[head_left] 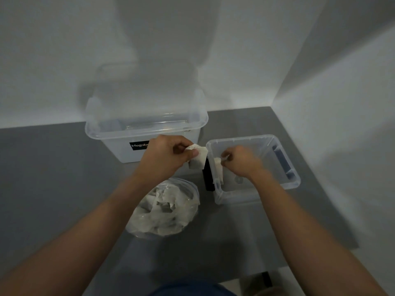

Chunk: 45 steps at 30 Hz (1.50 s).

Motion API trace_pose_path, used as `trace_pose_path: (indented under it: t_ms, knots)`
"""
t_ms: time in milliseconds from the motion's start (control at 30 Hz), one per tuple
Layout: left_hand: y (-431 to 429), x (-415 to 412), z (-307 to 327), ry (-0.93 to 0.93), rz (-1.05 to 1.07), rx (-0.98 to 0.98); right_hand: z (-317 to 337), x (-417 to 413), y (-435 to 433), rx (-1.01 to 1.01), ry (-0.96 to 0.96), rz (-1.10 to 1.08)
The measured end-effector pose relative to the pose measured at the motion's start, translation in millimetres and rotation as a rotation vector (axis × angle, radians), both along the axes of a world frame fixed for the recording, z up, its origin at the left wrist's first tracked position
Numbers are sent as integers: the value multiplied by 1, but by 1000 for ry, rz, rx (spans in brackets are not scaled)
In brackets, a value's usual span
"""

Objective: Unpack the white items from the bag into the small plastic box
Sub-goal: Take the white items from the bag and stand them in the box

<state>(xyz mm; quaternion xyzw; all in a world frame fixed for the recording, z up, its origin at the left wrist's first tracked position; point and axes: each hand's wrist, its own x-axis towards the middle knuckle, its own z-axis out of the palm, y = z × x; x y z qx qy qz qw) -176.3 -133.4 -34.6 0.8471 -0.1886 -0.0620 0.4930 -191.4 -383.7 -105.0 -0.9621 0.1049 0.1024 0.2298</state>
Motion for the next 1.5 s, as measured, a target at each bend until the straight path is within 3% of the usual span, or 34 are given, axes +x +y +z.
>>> trace_pose_path:
  t_ms: [100,167,200,467,633,733,933,1267,1367,1500]
  knots:
    - [-5,2,-1,2,-27,0,43,-25,11,378,-265,-139]
    - [-10,3,-1,12,-37,-17,72,-42,23,633,-283,-111]
    - [-13,4,-1,17,-45,-27,81,-48,28,667,-275,-67]
    - [-27,2,-8,41,-121,-46,87,-53,24,369,-309,30]
    - [-21,3,-7,126,-23,-80,71,-47,-1,250,-346,-100]
    - [-14,3,-6,164,33,-101,48,-38,-12,163,-242,-75]
    - [-8,4,-8,172,44,-52,7,-18,-6,54,98,226]
    - [-5,0,-7,104,3,20,-20,3,-2,-66,115,128]
    - [-9,-1,-8,65,-28,43,-4,-5,-6,-40,4,69]
    - [-18,2,-5,-26,-90,143,43,-32,-1,257,-306,-25]
